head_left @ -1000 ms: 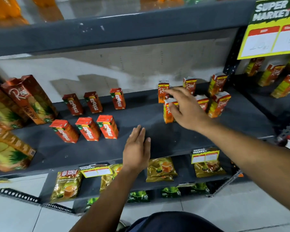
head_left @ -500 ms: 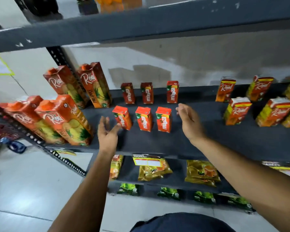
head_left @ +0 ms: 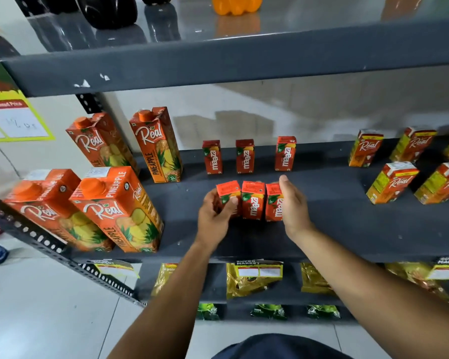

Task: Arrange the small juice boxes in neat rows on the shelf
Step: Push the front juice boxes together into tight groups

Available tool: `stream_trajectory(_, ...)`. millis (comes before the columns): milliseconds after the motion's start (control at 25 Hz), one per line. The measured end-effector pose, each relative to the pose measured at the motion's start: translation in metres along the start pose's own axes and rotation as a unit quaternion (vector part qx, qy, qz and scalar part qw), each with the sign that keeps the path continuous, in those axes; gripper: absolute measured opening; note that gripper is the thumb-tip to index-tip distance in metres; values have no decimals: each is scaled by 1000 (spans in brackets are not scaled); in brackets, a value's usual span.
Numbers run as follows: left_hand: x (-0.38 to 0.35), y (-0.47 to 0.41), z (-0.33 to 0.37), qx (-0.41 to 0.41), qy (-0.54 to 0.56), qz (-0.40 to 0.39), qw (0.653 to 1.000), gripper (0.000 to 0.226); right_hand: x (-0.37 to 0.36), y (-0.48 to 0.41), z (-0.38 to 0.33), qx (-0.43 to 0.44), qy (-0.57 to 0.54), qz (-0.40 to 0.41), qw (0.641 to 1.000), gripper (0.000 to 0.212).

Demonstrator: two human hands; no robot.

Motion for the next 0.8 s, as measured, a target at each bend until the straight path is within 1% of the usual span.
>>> stream_trajectory(80, -1, 1, 2, 8, -2, -31, 999, 53, -8, 1, 5, 2, -6, 25, 1000, 34)
stream_trajectory(120, 3, -2, 3, 13, -6, -47, 999, 53, -10, 2, 6, 5, -8, 37, 999, 35)
stream_trajectory(240, 12, -8, 7, 34, -40, -111, 992, 40, -13, 0, 10, 20, -5, 58, 998, 37)
stream_trajectory(320, 12, -7, 9, 41, -45, -136, 989, 40, -13, -1, 11, 19, -11, 59, 998, 37)
stream_trajectory(440, 7, -8, 14, 34, -60, -135, 989, 50, -11, -1, 11, 10, -13, 26, 1000, 34)
stream_trajectory(520, 3, -12, 18, 26, -69, -121, 990, 47, -10, 0, 10, 7, -9, 9, 1000, 28)
stream_trajectory(560, 1, -13, 19, 30, -68, -115, 991, 46, -9, 1, 9, 7, -4, 6, 1000, 30)
stream_trajectory(680, -4, -15, 23, 73, -53, -90, 992, 48, -10, 2, 7, -5, 0, 2, 1000, 56)
stream_trajectory(720, -4, -14, 23, 80, -51, -85, 992, 48, -11, 3, 6, -18, -2, 8, 1000, 59)
stream_trajectory(800, -3, -10, 25, 77, -39, -105, 991, 42, -11, 8, 4, -37, -3, 29, 999, 52)
Point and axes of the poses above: each hand's wrist, its own y-axis away from the middle knuckle, its own x-axis out of the back of the hand, z = x × y, the point moved 1 cm from there along -y, towards the middle knuckle, and after that the axes turned 7 degrees about y, right-handed, at the moved point
